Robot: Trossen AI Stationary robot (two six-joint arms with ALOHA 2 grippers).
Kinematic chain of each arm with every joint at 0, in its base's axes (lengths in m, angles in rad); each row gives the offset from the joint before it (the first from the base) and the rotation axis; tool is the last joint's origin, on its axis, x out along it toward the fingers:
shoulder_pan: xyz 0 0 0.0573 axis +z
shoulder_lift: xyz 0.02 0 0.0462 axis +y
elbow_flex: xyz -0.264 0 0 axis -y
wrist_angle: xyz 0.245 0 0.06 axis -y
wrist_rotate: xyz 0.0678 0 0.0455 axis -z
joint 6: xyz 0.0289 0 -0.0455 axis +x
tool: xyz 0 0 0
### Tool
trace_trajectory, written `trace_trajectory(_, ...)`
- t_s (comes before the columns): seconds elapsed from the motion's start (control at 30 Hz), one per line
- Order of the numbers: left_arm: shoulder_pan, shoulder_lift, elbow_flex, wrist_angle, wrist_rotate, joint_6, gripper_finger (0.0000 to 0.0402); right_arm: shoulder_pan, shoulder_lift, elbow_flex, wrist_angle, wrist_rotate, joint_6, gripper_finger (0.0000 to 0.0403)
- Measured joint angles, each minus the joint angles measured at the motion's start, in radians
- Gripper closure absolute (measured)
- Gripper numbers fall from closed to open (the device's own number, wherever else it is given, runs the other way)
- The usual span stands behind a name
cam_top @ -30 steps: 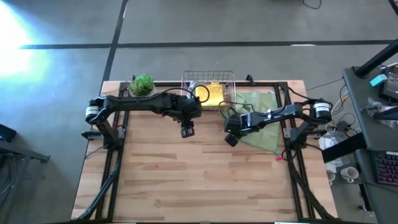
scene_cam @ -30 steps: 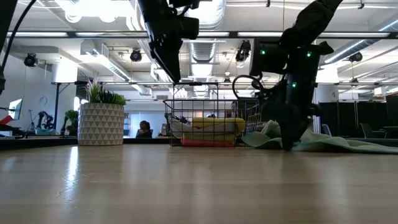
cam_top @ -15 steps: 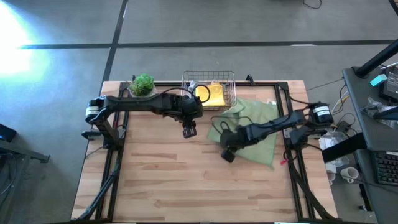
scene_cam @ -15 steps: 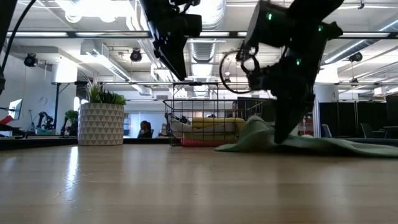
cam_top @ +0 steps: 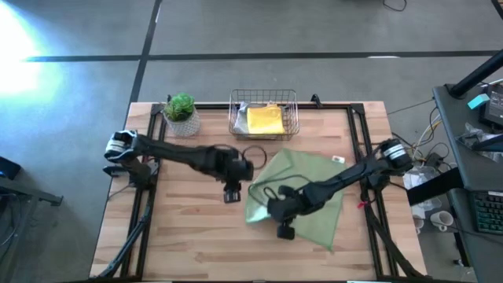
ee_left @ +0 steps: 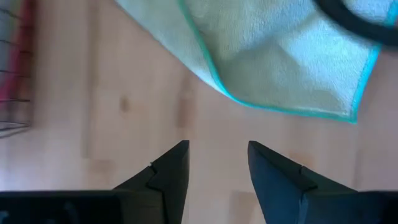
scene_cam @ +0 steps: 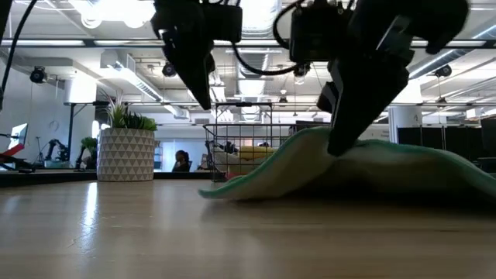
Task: Fold microfiber towels
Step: Fold the green towel
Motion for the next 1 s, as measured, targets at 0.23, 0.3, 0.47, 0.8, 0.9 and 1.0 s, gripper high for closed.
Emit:
trace_trajectory(0.23, -0.138, 0.0, -0.046, 0.025, 0.0, -0.132, 0.0254, 0.043, 0.165, 0.192, -0.004, -0.108, -0.082, 0.0392)
trace_trajectory(0.3, -0.174, 0.0, -0.048, 0.027, 0.0, -0.155, 0.0254, 0.045, 0.192, 0.235, -0.013, -0.121, -0.093, 0.0392)
trace_trajectory(0.47, -0.261, 0.0, -0.049, 0.033, 0.0, -0.164, 0.0254, 0.049, 0.207, 0.292, -0.054, -0.118, -0.075, 0.0392)
trace_trajectory(0.8, -0.388, -0.001, -0.09, 0.202, -0.007, -0.164, 0.0254, 0.049, 0.203, 0.295, -0.052, -0.069, 0.042, 0.037)
trace_trajectory(0.9, -0.414, -0.001, -0.117, 0.309, -0.007, -0.165, 0.0254, 0.046, 0.203, 0.295, -0.051, -0.069, 0.114, 0.0342)
trace_trajectory(1.0, -0.432, -0.001, -0.145, 0.388, -0.009, -0.166, 0.0254, 0.045, 0.202, 0.295, -0.05, -0.069, 0.171, 0.0308)
